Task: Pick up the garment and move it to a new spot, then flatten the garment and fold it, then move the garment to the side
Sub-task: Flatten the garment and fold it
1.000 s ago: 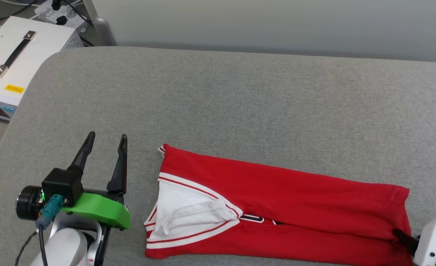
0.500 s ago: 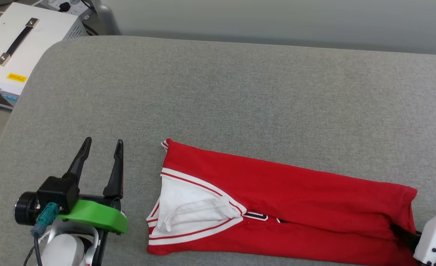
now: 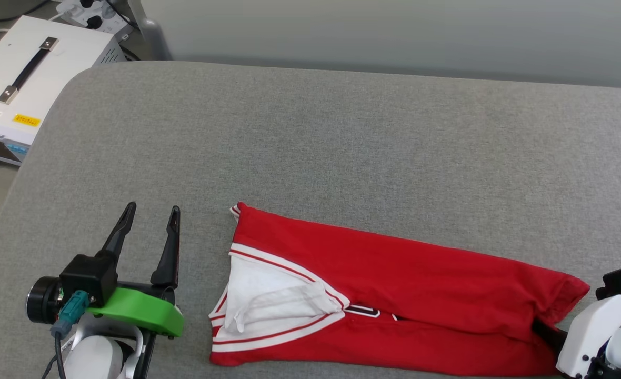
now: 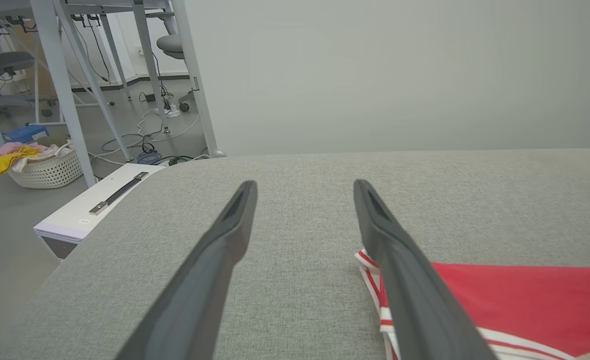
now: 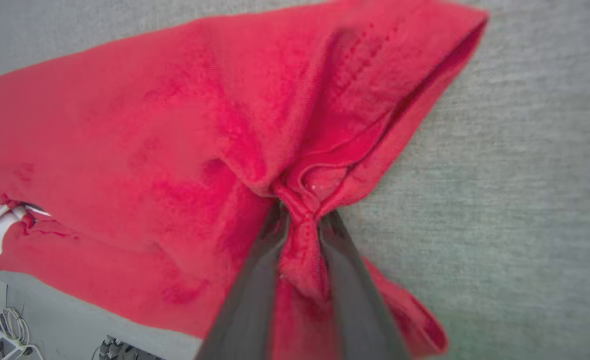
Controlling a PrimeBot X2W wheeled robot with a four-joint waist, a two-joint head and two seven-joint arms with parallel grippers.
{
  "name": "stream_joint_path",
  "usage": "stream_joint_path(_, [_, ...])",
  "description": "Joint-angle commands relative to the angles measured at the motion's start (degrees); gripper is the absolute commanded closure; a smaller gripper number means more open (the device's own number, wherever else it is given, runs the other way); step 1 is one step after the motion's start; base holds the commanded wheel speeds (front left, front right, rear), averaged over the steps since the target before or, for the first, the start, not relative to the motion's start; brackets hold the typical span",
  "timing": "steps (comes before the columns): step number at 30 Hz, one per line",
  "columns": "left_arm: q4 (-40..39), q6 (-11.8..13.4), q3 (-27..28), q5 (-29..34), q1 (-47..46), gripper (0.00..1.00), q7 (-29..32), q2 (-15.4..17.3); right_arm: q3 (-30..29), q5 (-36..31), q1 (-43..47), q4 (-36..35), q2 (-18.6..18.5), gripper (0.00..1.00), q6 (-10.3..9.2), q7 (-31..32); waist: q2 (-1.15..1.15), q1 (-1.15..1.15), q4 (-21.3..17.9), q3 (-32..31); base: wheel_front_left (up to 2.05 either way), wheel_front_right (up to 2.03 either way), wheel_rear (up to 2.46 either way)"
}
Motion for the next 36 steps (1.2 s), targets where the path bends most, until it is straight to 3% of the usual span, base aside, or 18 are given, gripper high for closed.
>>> stream_joint_path(1, [0.28, -0.46, 0.42, 0.73, 0.91, 0.00, -0.33, -0.51, 1.30, 0.38, 0.55, 1.63, 0.63, 1.00, 0.21, -0.51, 0.00, 0.00, -0.08, -0.51, 0.00, 0.00, 0.00])
stream_joint_path(19, [1.84, -2.35, 1.66, 2.67, 2.03, 0.00, -0.34, -2.82, -3.78, -1.02, -0.17, 5.43, -10.32, 1.00, 0.21, -8.14, 0.00, 0.00, -0.72, -3.61, 0.00, 0.00, 0.00])
stream_joint_path(27, [2.66, -2.65, 1.66, 2.85, 3.05, 0.00, -0.34, -4.00, -4.02, 1.14, 3.41, -0.16, -9.24, 1.00, 0.21, -7.31, 0.00, 0.00, 0.04, -5.88, 0.00, 0.00, 0.00])
stream_joint_path(36, [2.90, -2.82, 2.13, 2.83, 4.16, 0.00, -0.34, -5.15, -2.65, 1.48, 8.55, -14.49, -4.07, 1.00, 0.21, -1.08, 0.00, 0.00, 1.97, -8.51, 0.00, 0.00, 0.00])
